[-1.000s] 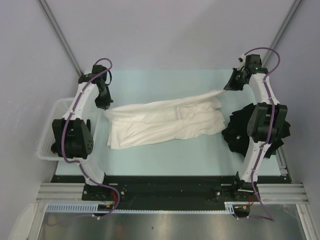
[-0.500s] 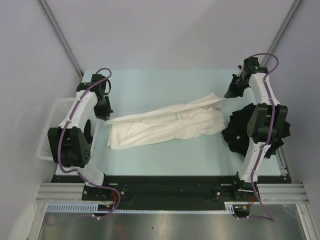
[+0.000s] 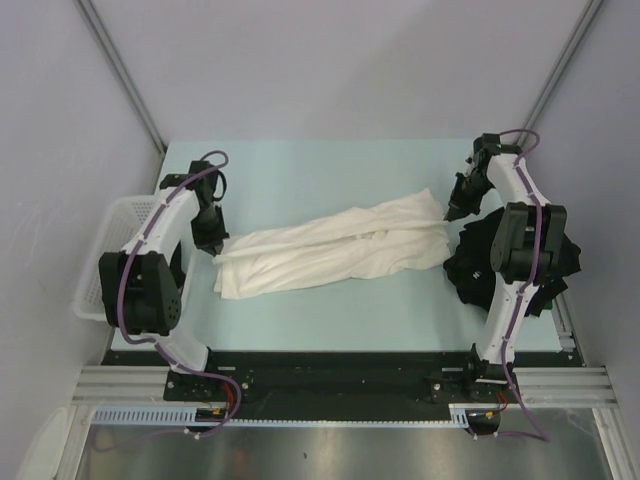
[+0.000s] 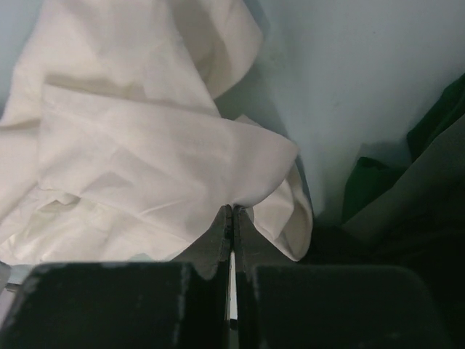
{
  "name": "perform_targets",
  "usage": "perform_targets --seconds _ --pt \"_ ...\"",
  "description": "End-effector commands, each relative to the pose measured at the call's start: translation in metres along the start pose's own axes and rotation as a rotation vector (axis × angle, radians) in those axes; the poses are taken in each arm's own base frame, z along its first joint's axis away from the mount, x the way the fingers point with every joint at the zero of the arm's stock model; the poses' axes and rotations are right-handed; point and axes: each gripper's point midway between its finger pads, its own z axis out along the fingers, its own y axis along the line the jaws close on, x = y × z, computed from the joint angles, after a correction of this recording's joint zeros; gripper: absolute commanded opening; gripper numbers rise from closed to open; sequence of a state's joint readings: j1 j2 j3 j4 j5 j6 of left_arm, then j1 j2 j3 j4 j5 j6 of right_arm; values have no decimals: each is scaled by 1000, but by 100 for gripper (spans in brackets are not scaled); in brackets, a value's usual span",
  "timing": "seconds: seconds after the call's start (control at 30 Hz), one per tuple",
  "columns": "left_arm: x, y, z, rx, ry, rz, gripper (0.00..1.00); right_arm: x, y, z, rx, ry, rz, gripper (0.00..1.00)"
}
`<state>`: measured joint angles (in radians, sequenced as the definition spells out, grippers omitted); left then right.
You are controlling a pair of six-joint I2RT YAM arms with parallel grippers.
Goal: Fold and stack the t-shirts
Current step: Fold the other side of the tshirt into a rectangle
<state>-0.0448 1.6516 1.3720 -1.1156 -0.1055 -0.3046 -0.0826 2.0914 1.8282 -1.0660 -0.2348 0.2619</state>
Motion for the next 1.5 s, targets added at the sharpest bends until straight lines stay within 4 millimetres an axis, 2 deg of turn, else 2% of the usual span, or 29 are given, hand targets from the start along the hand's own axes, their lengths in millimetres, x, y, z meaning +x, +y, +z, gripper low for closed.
perform_targets --seconds 0.0,0.07,0.1,0.2,0.3,0.5,0.53,0.7,1.0,1.13,1.47 --pt "4 -4 6 0 17 13 0 17 -14 17 54 78 23 0" --pt "3 -4 6 -3 16 13 5 19 -17 21 65 89 18 0" --pt "2 -5 6 -2 14 10 12 20 -18 23 70 94 19 5" --pt "0 -5 5 -9 13 10 18 18 -18 24 74 94 17 27" --pt "-2 -2 2 -29 8 7 22 13 -16 21 74 81 7 31" --pt "-9 -1 -7 -31 -23 -4 26 -7 -9 6 69 13 -6 33" --pt "-10 -3 -8 -25 -27 -5 26 -14 -6 0 63 -10 -8 33" --pt "-16 -17 -1 8 -18 -7 26 -30 4 0 33 -47 -22 33" --pt "-32 -55 -13 73 -63 44 25 -69 28 17 -40 -125 -84 34" --pt "-28 -59 -8 73 -55 48 25 -77 34 33 -63 -121 -95 34" --pt "-18 -66 9 66 -20 58 25 -85 39 55 -97 -123 -115 37"
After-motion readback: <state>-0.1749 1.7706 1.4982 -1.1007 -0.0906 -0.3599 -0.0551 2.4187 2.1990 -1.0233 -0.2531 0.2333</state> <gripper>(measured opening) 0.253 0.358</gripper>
